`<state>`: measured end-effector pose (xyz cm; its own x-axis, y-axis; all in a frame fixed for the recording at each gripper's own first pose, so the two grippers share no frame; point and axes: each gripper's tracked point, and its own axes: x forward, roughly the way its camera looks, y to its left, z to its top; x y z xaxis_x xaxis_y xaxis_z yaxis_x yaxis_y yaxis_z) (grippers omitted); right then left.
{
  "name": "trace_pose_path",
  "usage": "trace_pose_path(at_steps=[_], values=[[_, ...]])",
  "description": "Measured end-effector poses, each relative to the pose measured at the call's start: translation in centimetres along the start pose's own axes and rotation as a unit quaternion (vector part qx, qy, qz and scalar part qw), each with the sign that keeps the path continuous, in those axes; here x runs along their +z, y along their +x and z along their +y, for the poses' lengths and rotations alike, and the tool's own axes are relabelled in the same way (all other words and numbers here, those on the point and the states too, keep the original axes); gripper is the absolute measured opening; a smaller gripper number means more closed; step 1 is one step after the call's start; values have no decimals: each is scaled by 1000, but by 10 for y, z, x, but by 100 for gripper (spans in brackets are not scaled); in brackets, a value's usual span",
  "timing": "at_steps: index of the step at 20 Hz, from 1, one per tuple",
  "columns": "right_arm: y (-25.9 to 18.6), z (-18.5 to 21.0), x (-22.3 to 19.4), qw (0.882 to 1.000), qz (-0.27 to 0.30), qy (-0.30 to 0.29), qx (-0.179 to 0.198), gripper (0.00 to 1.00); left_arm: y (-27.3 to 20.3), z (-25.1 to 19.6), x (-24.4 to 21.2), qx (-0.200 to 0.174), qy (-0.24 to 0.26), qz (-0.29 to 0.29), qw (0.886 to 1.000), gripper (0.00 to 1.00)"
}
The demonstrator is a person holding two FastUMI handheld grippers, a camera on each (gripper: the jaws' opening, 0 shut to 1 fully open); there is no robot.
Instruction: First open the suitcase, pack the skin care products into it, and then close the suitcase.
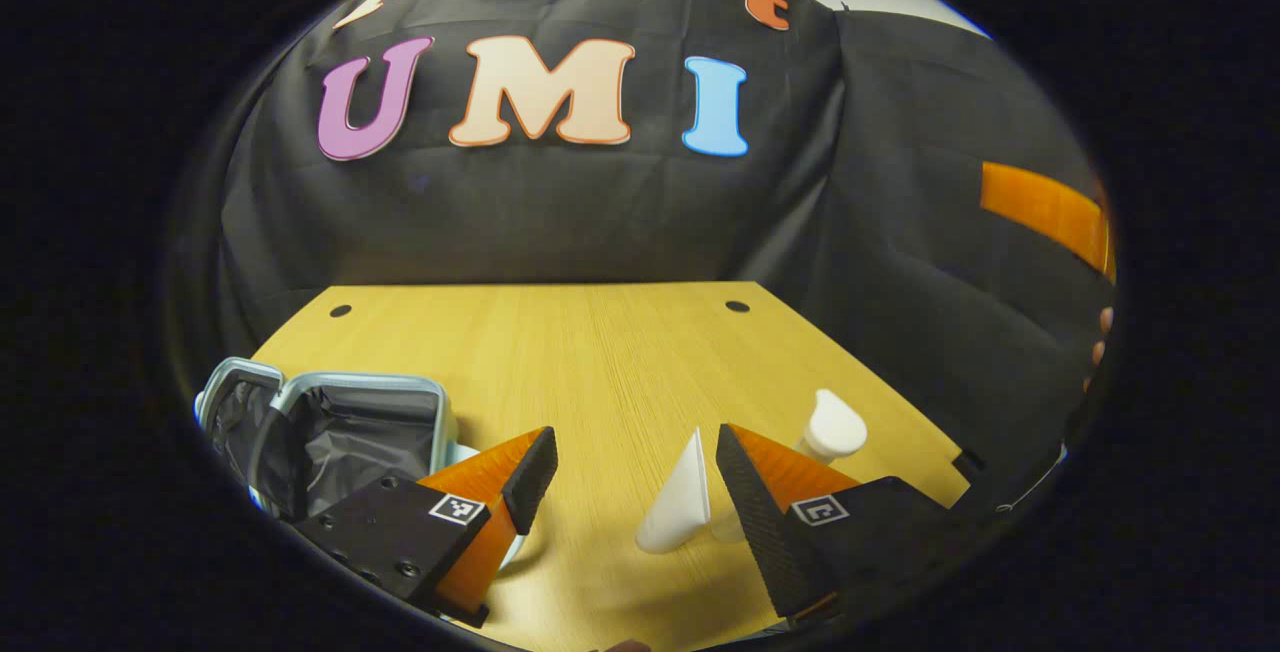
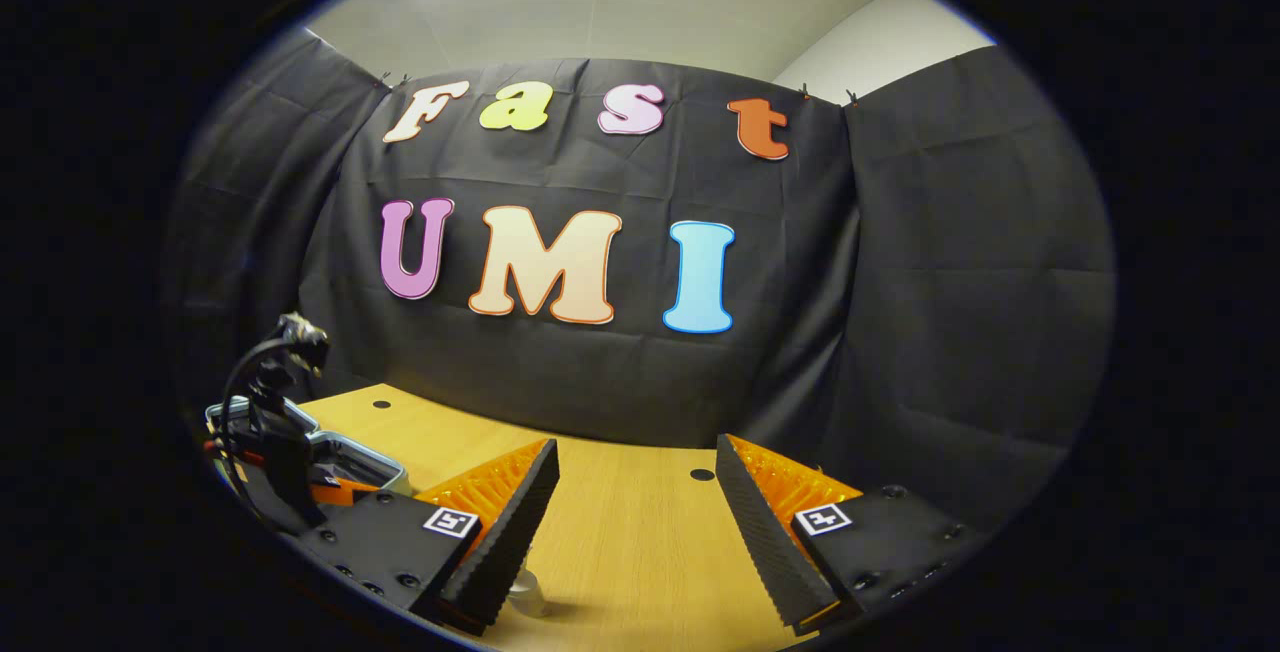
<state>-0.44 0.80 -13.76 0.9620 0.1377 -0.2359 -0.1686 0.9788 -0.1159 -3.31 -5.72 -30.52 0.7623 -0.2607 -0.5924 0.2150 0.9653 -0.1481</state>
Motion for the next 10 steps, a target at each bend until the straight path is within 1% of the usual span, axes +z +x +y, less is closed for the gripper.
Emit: trace_pose_path(at_steps=[3, 6, 8, 9, 10], values=[[-5, -1, -6, 1000, 9, -17, 0, 99, 14, -7, -30, -12, -13, 31, 999, 94], [-12, 3, -6, 1000, 10, -26, 3, 99, 28, -14, -58, -25, -20, 59, 998, 95], [-14, 7, -9, 999, 12, -29, 7, 99, 36, -23, -70, -50, -30, 73, 996, 89], [-14, 10, -13, 999, 14, -29, 11, 99, 37, -24, -76, -54, -33, 84, 994, 72], [-14, 12, -15, 999, 16, -27, 14, 99, 35, -18, -77, -47, -25, 87, 995, 55]])
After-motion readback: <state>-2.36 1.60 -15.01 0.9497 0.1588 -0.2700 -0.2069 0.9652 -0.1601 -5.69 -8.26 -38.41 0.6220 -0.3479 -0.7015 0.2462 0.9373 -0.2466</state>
